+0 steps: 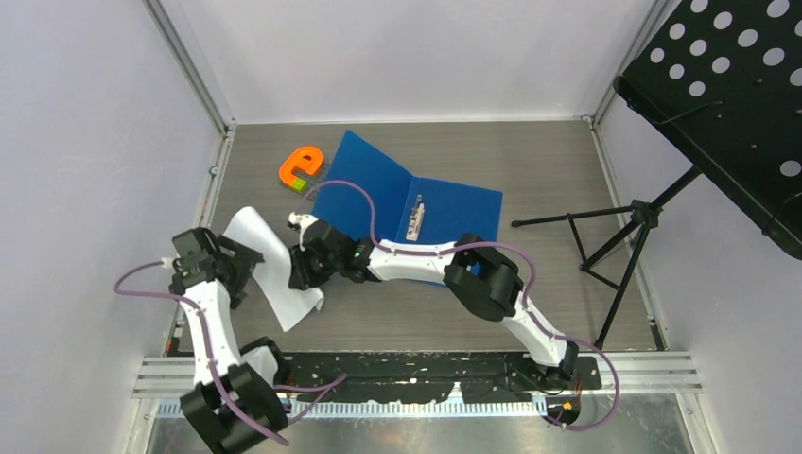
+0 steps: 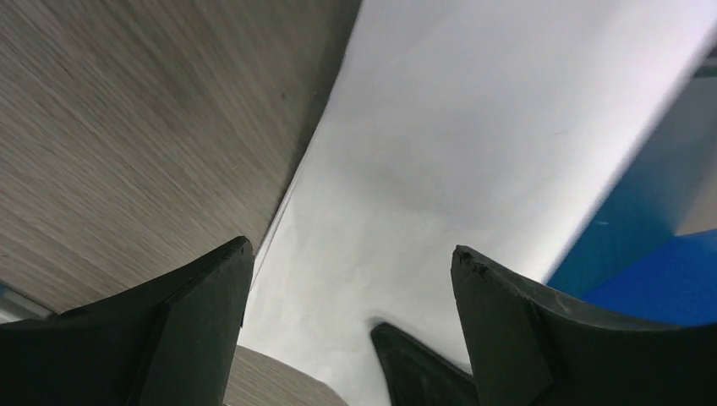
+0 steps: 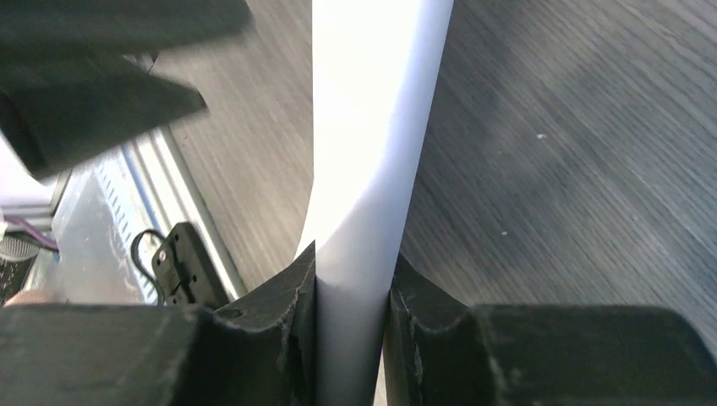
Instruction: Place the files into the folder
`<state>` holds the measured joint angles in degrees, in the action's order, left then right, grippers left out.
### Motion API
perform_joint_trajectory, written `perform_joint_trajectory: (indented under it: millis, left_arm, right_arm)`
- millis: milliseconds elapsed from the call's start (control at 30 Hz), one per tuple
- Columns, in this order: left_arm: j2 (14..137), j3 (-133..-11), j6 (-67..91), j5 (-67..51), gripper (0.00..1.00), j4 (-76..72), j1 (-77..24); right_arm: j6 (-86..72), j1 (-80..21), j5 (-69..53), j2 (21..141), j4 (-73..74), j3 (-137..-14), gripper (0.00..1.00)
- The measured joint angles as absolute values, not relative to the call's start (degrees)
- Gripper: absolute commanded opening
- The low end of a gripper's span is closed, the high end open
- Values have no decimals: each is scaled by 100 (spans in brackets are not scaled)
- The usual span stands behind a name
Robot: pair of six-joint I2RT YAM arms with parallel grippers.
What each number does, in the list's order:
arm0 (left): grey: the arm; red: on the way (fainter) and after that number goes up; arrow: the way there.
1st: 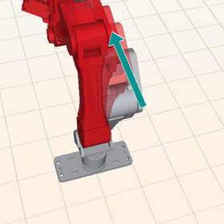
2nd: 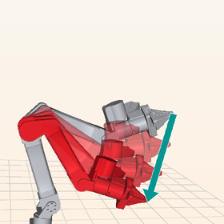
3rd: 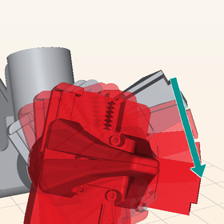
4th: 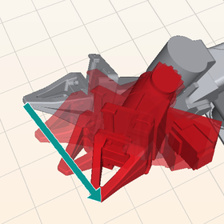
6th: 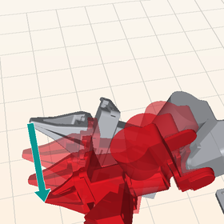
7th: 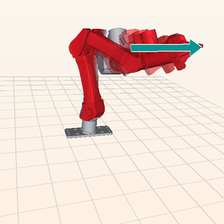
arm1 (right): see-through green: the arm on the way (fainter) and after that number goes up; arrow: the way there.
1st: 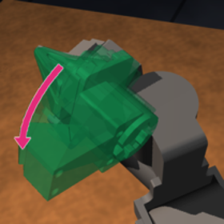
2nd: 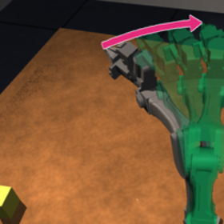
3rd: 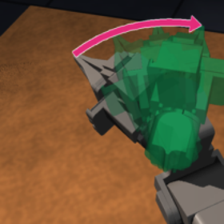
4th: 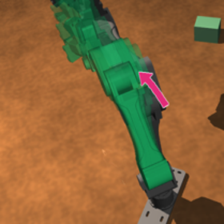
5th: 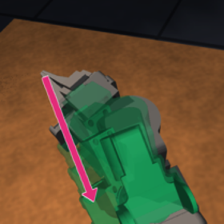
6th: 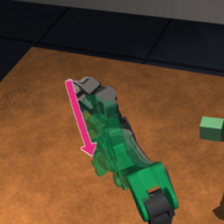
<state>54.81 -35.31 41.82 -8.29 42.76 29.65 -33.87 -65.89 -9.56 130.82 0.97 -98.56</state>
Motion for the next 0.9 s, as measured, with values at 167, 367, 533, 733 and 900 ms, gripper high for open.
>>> perform_joint_trajectory:
  millis: [167,367,533,733,900]
  left_arm:
    - [4731,-4630,4014,-460,91,4648,2965]
    - [4241,-5507,3979,-364,95,4722,2956]
    - [4331,-6248,4010,-561,96,4853,2932]
    - [4703,-6805,4160,-1181,96,4615,2622]
    - [5594,-7509,3826,-1041,100,4609,1131]
  right_arm:
    - [-3006,-6606,-1081,12682,412,-9856,31]
    - [-2591,-6619,-1028,11817,810,-9856,31]
    - [-2445,-6547,-923,10877,926,-9780,30]
    - [-2541,-6123,-755,9655,961,-9098,30]
    - [-2810,-5457,-467,8643,1072,-8259,31]
